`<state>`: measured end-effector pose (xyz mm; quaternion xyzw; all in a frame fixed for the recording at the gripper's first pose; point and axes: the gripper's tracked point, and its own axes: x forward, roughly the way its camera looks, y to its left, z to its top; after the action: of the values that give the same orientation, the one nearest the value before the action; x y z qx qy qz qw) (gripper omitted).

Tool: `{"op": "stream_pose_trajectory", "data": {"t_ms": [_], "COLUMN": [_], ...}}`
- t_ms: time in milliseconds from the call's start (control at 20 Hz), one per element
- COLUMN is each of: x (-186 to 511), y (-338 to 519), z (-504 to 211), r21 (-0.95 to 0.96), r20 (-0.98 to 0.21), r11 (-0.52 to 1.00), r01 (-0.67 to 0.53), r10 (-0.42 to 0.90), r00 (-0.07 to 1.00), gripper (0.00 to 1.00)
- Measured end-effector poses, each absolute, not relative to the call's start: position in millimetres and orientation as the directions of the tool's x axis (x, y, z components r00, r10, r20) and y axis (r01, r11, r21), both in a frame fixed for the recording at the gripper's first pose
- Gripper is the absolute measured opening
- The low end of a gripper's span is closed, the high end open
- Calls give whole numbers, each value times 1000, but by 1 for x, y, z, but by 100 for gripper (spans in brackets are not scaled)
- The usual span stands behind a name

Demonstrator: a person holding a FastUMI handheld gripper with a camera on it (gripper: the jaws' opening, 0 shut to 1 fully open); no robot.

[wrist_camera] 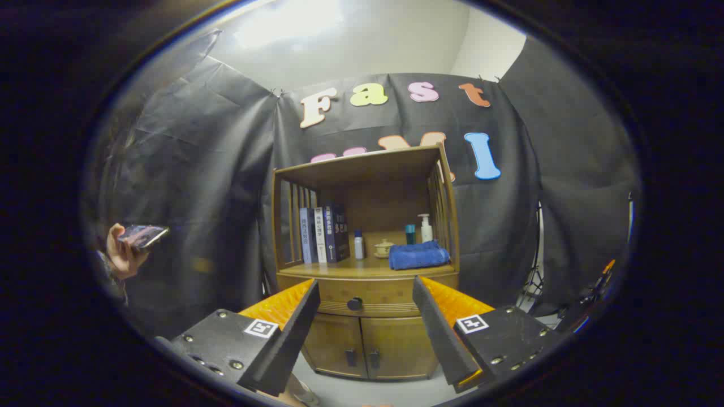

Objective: Pull open the drawer, take out the items inside it, and place them on the countertop above the cabinet.

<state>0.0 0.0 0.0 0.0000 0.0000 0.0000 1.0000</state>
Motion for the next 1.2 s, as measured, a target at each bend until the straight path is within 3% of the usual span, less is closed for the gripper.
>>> {"op": "stream_pose_trajectory", "data": {"t_ms": [750,1200], "x": [2,97], "y": [-9,21], "z": [-21,-57], "r21": [-73,-119], "r20": [-47,-81], "r11": [996,993], "r01": [58,-25], "r10": [-62,16], "r00": [997,997], "gripper": [99,98]}}
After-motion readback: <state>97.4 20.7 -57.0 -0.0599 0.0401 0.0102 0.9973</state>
